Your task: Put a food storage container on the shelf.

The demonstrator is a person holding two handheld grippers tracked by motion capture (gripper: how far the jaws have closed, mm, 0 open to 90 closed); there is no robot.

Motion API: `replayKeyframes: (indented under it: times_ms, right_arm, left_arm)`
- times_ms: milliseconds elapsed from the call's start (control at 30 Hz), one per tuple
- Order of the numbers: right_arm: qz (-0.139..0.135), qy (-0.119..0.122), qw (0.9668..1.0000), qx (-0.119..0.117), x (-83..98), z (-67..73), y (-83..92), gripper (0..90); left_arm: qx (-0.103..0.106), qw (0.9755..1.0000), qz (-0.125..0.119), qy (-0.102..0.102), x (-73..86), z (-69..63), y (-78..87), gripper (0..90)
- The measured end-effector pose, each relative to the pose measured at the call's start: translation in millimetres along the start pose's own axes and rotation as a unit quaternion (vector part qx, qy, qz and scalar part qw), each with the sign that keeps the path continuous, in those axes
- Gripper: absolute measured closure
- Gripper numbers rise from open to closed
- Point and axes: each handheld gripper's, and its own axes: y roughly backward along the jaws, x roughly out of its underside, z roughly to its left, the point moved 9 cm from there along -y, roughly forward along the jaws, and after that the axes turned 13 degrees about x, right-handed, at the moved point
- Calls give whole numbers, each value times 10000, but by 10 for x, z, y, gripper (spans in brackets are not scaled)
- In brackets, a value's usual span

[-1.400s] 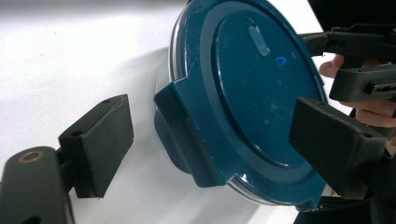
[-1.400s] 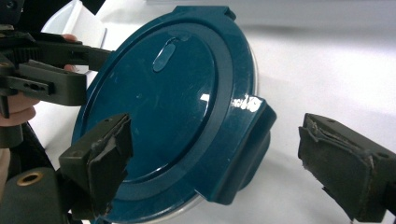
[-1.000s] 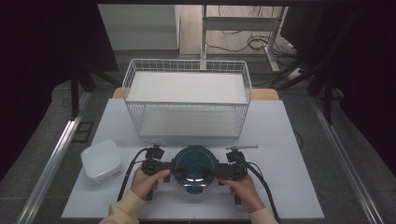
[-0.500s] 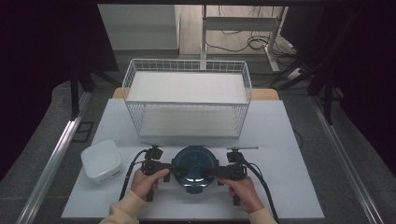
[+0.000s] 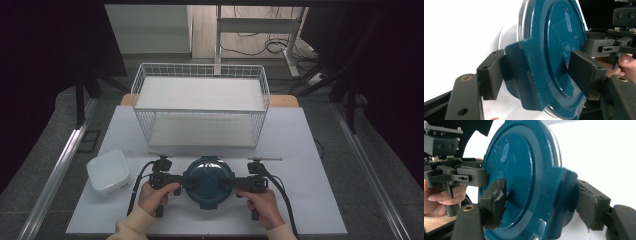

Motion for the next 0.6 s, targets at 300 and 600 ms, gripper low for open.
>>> replayKeyframes:
  times_ms: [300, 600]
  right_arm:
    - [-146, -23, 9999, -6, -26, 20, 81, 367]
    - [-326, 132, 9994, 9, -59, 74, 146, 384]
  left_arm:
    - [-78, 9999, -116, -47, -13, -54, 31, 340]
    - [-149, 9995, -201, -182, -38, -129, 79, 356]
